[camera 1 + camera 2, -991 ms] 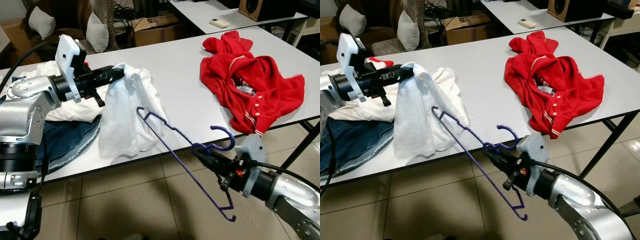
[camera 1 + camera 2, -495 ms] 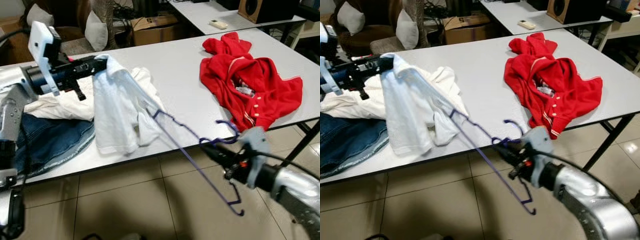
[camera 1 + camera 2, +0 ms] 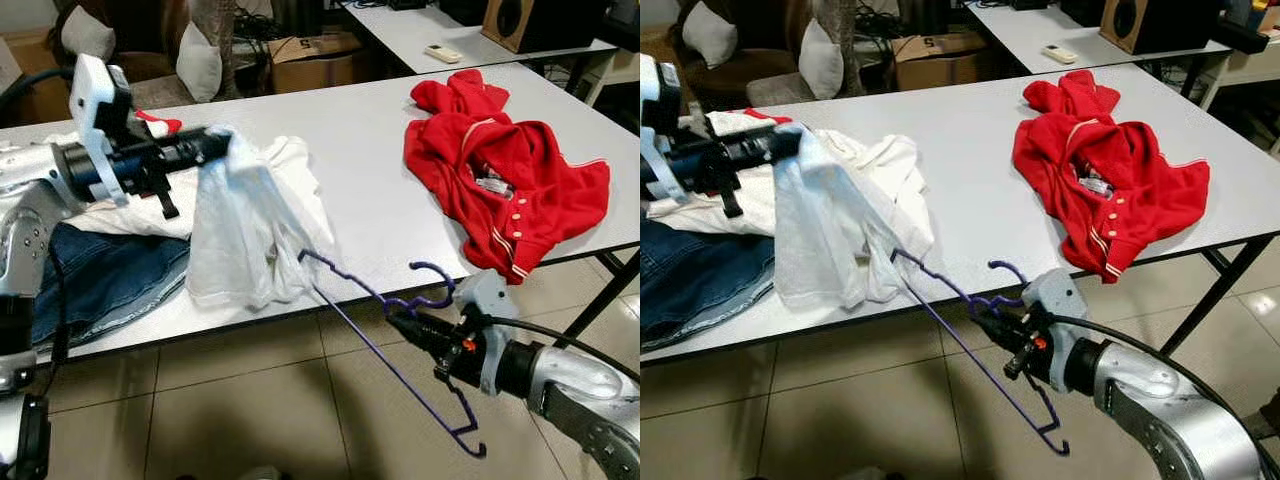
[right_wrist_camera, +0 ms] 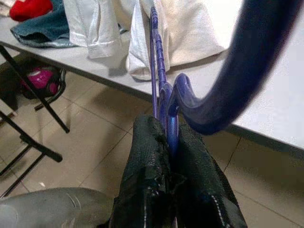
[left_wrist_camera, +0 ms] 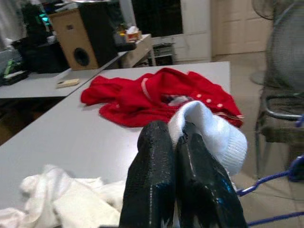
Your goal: Hang hanger
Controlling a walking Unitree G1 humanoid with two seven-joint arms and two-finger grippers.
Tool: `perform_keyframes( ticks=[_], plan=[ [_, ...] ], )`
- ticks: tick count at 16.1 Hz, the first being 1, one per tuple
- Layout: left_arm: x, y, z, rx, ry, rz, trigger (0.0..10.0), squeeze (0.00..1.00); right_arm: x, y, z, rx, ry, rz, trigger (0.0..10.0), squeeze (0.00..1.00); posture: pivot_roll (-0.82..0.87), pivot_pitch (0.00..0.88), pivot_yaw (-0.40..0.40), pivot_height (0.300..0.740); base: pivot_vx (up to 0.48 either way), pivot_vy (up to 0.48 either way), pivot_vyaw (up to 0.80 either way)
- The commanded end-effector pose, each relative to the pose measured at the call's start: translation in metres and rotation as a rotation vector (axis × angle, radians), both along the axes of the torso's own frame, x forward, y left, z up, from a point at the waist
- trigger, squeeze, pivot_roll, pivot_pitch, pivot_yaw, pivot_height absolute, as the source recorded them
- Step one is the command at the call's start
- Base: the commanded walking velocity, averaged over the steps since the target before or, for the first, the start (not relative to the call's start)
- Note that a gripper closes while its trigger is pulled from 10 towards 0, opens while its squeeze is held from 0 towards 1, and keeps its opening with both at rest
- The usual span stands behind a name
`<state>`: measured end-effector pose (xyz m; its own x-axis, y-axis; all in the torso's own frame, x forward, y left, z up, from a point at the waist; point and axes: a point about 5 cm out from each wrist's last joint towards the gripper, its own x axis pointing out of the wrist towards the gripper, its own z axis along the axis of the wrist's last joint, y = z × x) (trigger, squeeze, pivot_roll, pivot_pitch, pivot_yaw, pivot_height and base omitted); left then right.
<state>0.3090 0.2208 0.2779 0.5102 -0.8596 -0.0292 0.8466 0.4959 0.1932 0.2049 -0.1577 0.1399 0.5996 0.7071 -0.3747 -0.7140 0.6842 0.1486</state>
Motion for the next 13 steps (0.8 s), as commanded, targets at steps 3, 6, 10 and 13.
perform_keyframes(
  ticks=[3,6,10,13],
  plan=[
    [-0.006,-0.004,0.006,-0.018,-0.008,-0.035,0.0,0.0,0.009,-0.007,-0.008,-0.055,0.04,-0.1,10.0,0.0,-0.1,0.0,0.06,0.74,0.0,0.0,0.0],
    [-0.013,0.001,-0.009,0.077,0.068,-0.043,0.0,0.0,0.049,-0.036,0.012,0.055,-0.099,-0.509,10.0,0.0,-0.1,0.0,0.056,0.74,0.0,0.0,0.0],
    [-0.017,-0.005,-0.032,0.13,0.116,-0.021,0.0,0.0,0.049,-0.022,0.035,0.317,-0.1,-0.416,10.0,0.0,-0.1,0.0,0.044,0.74,0.0,0.0,0.0],
    [-0.02,-0.015,-0.042,0.13,0.139,-0.041,0.0,0.0,0.04,-0.01,0.014,0.291,0.01,-0.373,10.0,0.0,-0.1,0.0,0.042,0.74,0.0,0.0,0.0]
  ],
)
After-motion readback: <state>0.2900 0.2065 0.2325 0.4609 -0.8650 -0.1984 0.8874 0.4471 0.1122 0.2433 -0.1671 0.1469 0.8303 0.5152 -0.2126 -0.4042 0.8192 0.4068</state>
